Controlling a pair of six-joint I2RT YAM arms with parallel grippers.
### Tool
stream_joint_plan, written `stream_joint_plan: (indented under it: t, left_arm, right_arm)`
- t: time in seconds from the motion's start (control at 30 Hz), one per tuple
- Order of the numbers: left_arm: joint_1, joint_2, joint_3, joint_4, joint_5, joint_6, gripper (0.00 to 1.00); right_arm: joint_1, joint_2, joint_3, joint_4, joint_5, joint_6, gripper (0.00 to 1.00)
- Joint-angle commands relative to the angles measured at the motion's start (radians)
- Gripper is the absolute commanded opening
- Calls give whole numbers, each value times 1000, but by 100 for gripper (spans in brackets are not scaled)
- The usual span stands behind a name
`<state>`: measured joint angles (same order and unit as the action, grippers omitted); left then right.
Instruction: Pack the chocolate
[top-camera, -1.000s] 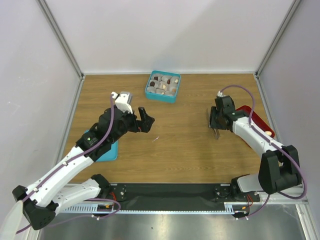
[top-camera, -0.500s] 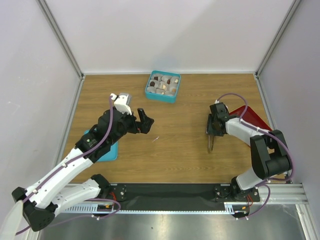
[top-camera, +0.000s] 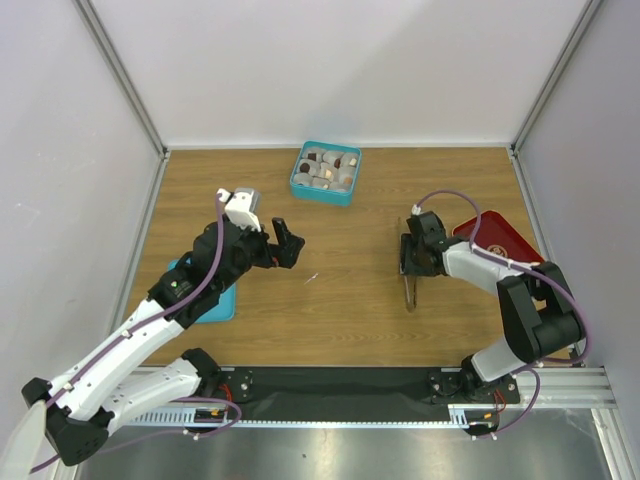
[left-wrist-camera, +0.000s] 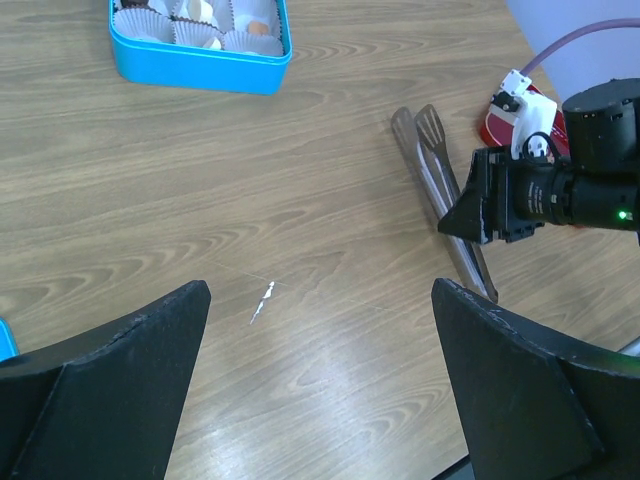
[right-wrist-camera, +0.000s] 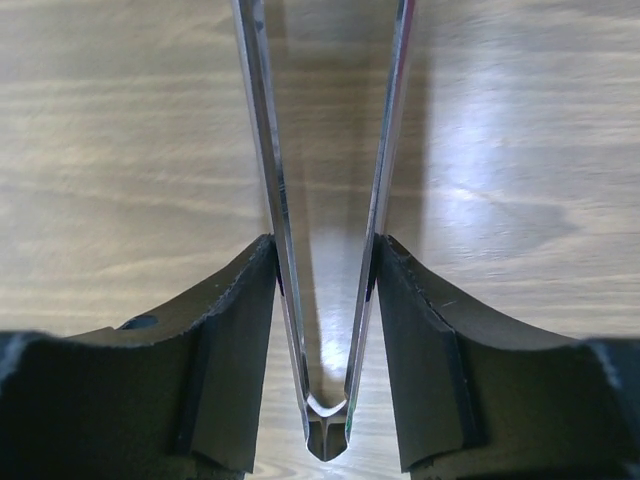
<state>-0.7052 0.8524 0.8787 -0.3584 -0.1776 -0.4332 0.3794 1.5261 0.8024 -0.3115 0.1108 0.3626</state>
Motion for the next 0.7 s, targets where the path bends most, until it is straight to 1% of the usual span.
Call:
stream_joint_plan:
  t: [0.0,0.17,0.27,0.37,0.43,0.5,0.6,0.67]
  left_arm:
    - [9,-16,-7,26,-25,25,100]
    - [7,-4,-1,26,-22,25,100]
    - [7,-4,8,6,-72,1,100]
    - [9,0,20,-13,-109,-10,100]
    - [9,25,51,-57,-132,-18,100]
    - [15,48,77,-112,-166,-42,100]
    - [27,65,94,-139,-143,-81,100]
    - [39,71,94,-146,-122,-79,100]
  right_arm:
    - [9,-43,7,-11,-34,6,49]
    - [35,-46,15,-44,-34,-2,54]
    - [38,-52,14,-63,-19,-8,58]
    - [38,-76,20,-73,-17,-7,67]
    - [38,-93,33,-86,-16,-4,72]
    - [38,-121,67,-116,-10,-2,75]
    - [36,-159,125,-156,-5,-7,87]
    - [24,-173,155,-194,-7,1,89]
